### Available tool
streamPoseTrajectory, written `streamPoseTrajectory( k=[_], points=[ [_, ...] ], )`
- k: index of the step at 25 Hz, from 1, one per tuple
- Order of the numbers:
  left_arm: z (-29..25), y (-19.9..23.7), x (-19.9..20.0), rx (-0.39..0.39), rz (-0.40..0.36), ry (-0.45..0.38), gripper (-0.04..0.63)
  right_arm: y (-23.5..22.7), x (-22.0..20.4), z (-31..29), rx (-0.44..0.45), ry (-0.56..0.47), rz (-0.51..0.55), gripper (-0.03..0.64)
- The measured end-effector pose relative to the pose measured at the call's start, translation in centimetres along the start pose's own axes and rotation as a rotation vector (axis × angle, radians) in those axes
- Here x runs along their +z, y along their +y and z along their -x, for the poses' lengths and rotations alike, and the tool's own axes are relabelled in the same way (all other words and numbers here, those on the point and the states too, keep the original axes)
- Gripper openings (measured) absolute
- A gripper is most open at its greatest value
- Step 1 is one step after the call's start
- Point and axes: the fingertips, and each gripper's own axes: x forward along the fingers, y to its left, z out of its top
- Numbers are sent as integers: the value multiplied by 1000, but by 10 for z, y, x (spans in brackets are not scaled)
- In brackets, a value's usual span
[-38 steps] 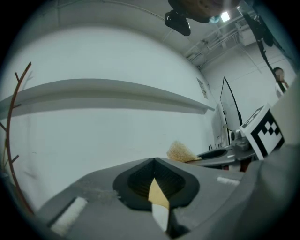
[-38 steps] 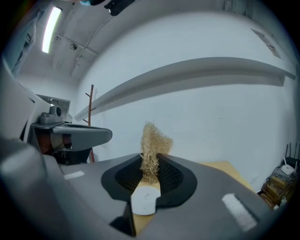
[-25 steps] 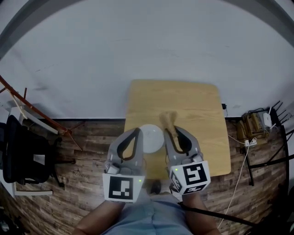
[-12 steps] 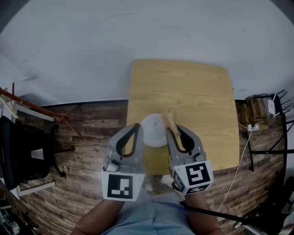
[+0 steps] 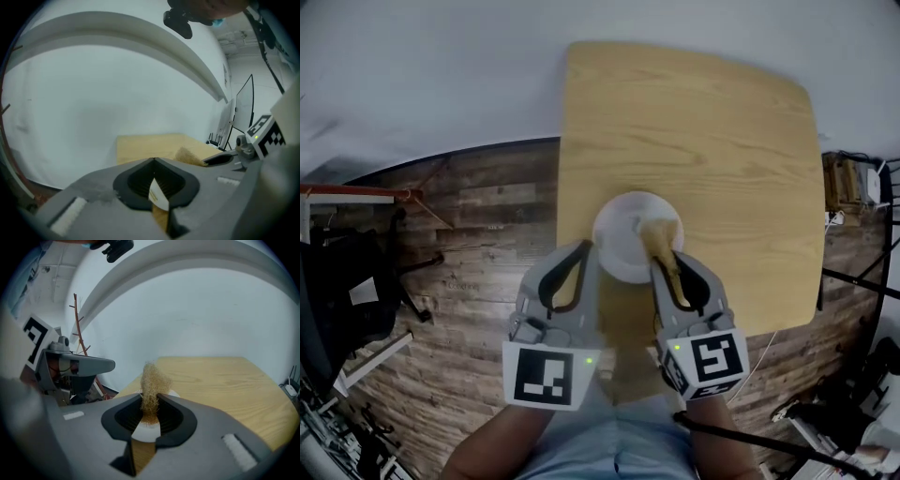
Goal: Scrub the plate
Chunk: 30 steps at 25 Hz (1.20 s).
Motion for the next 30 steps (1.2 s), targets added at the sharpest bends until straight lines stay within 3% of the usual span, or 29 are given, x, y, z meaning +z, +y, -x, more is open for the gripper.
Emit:
streamPoseTrajectory(
  k=[13, 21, 27, 30],
  points=[
    [-48, 17, -67, -78, 220, 202, 21, 0, -40, -31, 34, 105, -41, 80],
    [-64, 15, -75, -151, 336, 250, 57, 0, -45, -32, 47, 101, -41, 80],
    [-65, 12, -76, -172, 344, 293, 58, 1, -44, -30, 43, 109, -39, 80],
    [-63, 22, -74, -137, 287, 314, 58, 2, -45, -30, 43, 107, -50, 80]
  ],
)
